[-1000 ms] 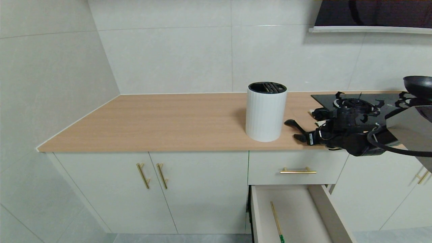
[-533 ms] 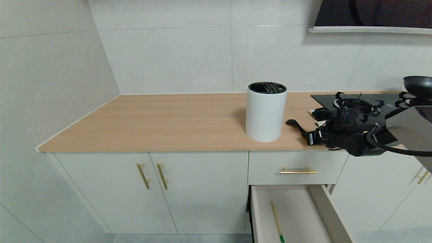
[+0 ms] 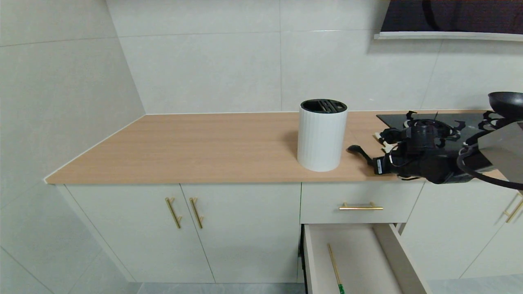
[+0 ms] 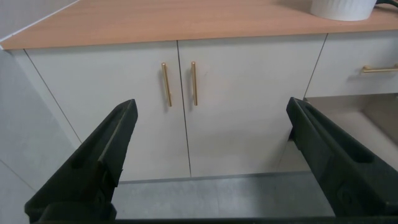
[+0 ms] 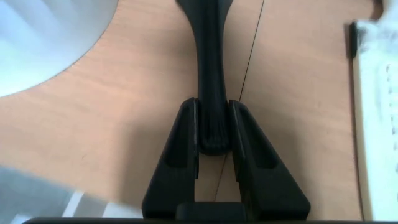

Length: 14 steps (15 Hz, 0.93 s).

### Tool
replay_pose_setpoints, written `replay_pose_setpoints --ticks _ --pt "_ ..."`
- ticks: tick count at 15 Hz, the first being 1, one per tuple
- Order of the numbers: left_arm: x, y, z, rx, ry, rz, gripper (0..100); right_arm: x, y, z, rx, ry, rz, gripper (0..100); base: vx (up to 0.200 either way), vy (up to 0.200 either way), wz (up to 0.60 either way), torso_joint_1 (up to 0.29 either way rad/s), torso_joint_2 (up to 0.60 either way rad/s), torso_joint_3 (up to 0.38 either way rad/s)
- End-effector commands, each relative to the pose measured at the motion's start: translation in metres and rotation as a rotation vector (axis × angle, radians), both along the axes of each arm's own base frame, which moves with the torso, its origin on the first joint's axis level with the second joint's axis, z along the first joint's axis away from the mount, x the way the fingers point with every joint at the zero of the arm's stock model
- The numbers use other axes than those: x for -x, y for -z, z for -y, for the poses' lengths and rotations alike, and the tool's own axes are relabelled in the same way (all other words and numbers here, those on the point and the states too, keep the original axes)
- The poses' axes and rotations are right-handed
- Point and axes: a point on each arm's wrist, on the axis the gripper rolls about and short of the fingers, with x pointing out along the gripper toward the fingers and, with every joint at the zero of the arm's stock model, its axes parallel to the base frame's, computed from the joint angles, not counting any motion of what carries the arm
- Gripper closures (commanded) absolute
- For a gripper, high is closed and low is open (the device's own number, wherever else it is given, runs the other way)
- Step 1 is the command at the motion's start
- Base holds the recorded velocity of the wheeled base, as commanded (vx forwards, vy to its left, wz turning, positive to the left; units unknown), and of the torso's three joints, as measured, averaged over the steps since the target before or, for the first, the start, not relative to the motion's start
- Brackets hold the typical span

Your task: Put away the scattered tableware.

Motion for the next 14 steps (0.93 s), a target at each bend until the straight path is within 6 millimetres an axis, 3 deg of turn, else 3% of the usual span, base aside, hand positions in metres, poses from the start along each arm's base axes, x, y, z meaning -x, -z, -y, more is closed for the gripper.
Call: replay_pose_setpoints --ticks 1,4,7,8,10,14 --pt "0.0 0.0 0.0 0.0 0.0 0.001 0 0.021 -0.045 0.0 -0.037 0.015 -0.008 100 0.0 0.0 0.0 0.0 0.0 0.0" --pt "0.0 0.0 0.0 0.0 0.0 -0.001 0 0.058 -0.08 -0.006 -0.122 0.044 -0.069 100 0.0 0.0 0.0 0.0 0.0 0.0" --pt "0.0 0.0 0.0 0.0 0.0 -0.001 0 0.115 -0.094 -0.012 -0.141 0.035 -0.111 100 0.0 0.0 0.0 0.0 0.0 0.0" --pt "0.0 0.0 0.0 0.0 0.0 0.001 0 0.124 -0.093 -0.012 -0.139 0.033 -0.119 100 0.0 0.0 0.0 0.0 0.0 0.0" --pt "0.0 0.0 0.0 0.0 0.0 -0.001 0 0.163 -0.086 -0.009 -0.128 0.029 -0.163 100 0.0 0.0 0.0 0.0 0.0 0.0" --pt "0.0 0.0 0.0 0.0 0.0 0.001 0 0.197 -0.076 -0.013 -0.093 0.015 -0.207 100 0.0 0.0 0.0 0.0 0.0 0.0"
